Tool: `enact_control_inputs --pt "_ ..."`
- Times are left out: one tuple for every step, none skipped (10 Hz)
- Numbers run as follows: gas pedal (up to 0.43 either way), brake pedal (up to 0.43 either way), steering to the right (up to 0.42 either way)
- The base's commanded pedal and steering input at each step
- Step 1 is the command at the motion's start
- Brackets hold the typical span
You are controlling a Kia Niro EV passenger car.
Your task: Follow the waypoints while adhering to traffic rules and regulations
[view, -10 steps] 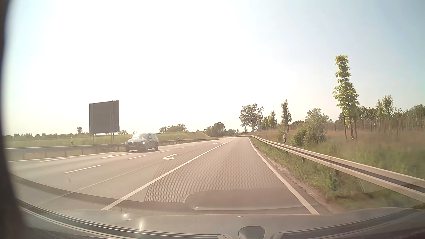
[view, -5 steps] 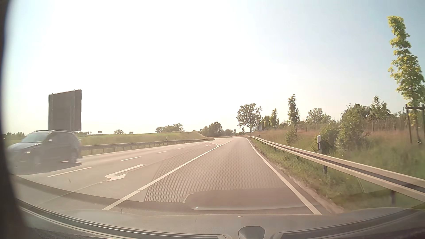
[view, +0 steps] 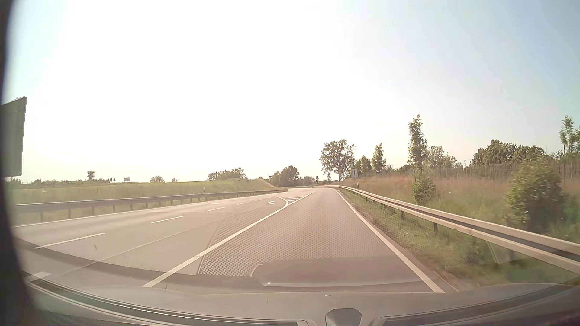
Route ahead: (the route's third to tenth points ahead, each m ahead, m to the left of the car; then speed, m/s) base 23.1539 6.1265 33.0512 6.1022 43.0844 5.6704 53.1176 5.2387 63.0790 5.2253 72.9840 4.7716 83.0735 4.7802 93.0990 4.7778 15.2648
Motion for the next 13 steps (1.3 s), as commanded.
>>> enact_control_inputs --pt "0.441 0.006 0.009" --pt "0.441 0.006 0.009" --pt "0.441 0.006 0.009" --pt "0.441 0.006 0.008" --pt "0.441 0.006 0.008" --pt "0.441 0.006 0.008" --pt "0.441 0.006 0.008" --pt "0.441 0.006 0.008" --pt "0.441 0.006 0.008" --pt "0.441 0.006 0.008" --pt "0.441 0.006 0.008" --pt "0.441 0.006 0.008" --pt "0.441 0.006 0.008"
